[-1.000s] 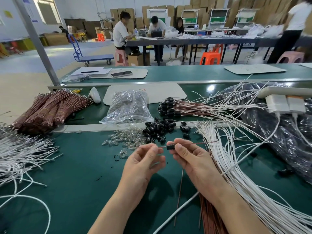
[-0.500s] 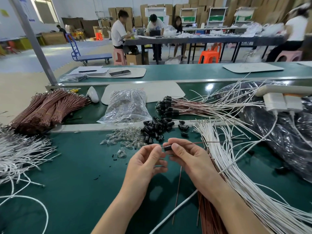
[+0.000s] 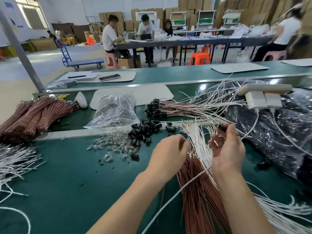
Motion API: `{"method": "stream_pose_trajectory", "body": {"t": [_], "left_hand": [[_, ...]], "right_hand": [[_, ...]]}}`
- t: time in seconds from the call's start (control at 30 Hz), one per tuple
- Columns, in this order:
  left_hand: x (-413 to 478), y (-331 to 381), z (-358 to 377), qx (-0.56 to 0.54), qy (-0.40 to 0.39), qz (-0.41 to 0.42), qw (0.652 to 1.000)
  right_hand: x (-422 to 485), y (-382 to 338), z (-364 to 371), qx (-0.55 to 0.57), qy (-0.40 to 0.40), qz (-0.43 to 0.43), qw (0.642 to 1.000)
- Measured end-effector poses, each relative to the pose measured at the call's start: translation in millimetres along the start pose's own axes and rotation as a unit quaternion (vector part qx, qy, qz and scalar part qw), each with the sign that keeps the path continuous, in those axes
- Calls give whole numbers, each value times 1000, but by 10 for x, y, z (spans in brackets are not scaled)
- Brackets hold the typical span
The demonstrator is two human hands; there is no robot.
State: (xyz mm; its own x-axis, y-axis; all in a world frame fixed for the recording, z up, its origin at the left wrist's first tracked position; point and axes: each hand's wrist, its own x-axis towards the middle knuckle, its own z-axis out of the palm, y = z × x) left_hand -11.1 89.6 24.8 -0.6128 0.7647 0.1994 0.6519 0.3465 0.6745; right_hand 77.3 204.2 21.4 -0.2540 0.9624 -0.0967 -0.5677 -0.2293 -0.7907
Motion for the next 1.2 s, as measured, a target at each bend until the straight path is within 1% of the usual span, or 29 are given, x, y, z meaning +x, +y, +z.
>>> {"method": "stream_pose_trajectory", "body": {"t": [0.07, 0.13, 0.23, 0.3, 0.37, 0.43, 0.5, 0.6, 0.63, 0.7, 0.8, 0.83, 0.9, 0.97, 1.03, 1.13, 1.2], "left_hand": [[204, 175, 128, 84, -36, -6, 996], [350, 311, 234, 164, -71, -24, 984], [486, 442, 327, 223, -102, -61, 968], [555, 470, 355, 223, -117, -95, 963], [615, 464, 354, 198, -142, -123, 962], [660, 435, 335, 150, -164, -137, 965], [674, 404, 292, 79, -167, -143, 972], [658, 428, 193, -29, -117, -123, 985], [655, 455, 150, -55, -87, -107, 989], [659, 512, 45, -114, -19, -78, 990], [649, 596, -199, -249, 78, -35, 965], [632, 614, -315, -284, 118, -20, 951], [563, 589, -567, -339, 204, 5, 918], [424, 474, -785, -370, 276, 13, 887], [201, 274, -881, -393, 315, -1, 864], [-213, -93, -761, -422, 315, -56, 848], [-444, -321, -651, -450, 313, -101, 830]], "right_hand": [[10, 6, -10, -1, 6, -4, 1000], [17, 10, -15, -2, 7, -9, 1000], [25, -4, -6, -1, 13, -5, 1000], [25, -14, -7, 0, 17, 1, 1000], [24, -23, -5, 2, 15, 6, 1000], [20, -37, -1, 6, 12, 11, 1000], [14, -61, 7, 15, 2, 16, 1000], [-6, -103, 6, 28, -26, 29, 999], [-21, -122, 11, 36, -52, 36, 997], [-63, -162, 20, 60, -138, 60, 987], [-148, -200, 47, 76, -297, 104, 946], [-182, -191, 59, 72, -340, 122, 930], [-250, -137, 83, 48, -394, 164, 903], [-304, -56, 104, 8, -417, 194, 888], [-345, 31, 134, -32, -419, 203, 884], [-396, 138, 188, -71, -406, 201, 889], [-417, 190, 200, -81, -404, 195, 890]]}}
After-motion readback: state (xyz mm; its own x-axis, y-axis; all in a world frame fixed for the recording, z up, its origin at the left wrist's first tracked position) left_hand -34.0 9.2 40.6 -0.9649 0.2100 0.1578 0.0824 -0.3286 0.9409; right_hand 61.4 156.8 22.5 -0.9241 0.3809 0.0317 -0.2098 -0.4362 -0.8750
